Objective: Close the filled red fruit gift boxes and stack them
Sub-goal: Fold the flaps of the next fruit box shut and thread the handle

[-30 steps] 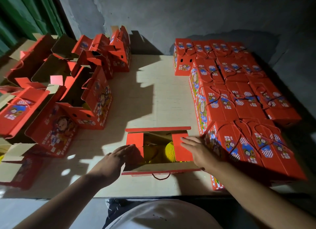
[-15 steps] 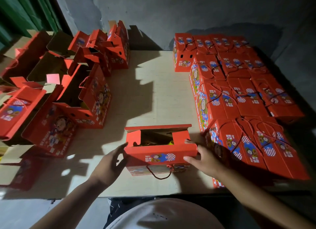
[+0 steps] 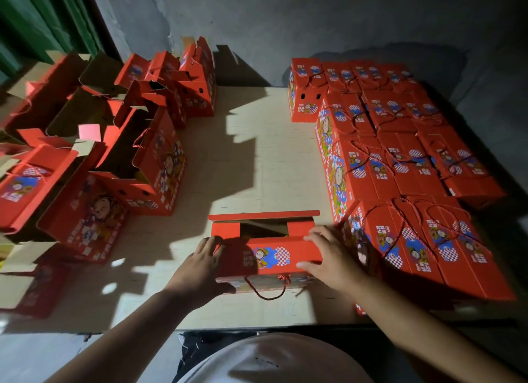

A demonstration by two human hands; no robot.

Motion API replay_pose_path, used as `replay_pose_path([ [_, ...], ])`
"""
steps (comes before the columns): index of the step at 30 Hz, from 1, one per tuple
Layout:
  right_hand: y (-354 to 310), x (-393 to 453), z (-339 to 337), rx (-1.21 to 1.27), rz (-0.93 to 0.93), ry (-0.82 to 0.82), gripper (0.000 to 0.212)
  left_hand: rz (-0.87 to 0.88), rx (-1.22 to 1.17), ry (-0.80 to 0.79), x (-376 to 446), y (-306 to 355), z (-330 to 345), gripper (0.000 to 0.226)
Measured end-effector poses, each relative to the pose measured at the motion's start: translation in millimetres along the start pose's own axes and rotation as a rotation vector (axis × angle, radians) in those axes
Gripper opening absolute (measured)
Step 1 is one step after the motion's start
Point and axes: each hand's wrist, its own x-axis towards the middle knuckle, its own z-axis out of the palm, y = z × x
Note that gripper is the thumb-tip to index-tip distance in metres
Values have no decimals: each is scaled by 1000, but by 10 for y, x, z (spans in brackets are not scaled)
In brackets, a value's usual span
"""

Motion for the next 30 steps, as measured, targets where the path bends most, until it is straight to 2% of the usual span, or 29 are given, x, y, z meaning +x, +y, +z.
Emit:
replay_pose_path([
  [2,3,-43,19,-28,6,-77,86,-9,20,5,20,23,11,89],
  [4,13,-81,27,-54,-3,-102,94,-7,40,18,40,38,2,81],
  [13,-24,-149,20,-109,-7,-31,89,-20,88,33,44,62,-12,75],
  [17,-48,-169,26,-116,-1,-49,89,-3,58,72,14,65,40,68],
  [24,-10,-294,160,-134,18,-113,86,-56,11,2,-155,30,309,96],
  [28,-31,-347,222,-90,54,-139,80,-43,-93,37,-168,3,318,81],
  [30,-53,-320,206,-36,59,-99,67,-6,-141,135,-127,-19,241,62],
])
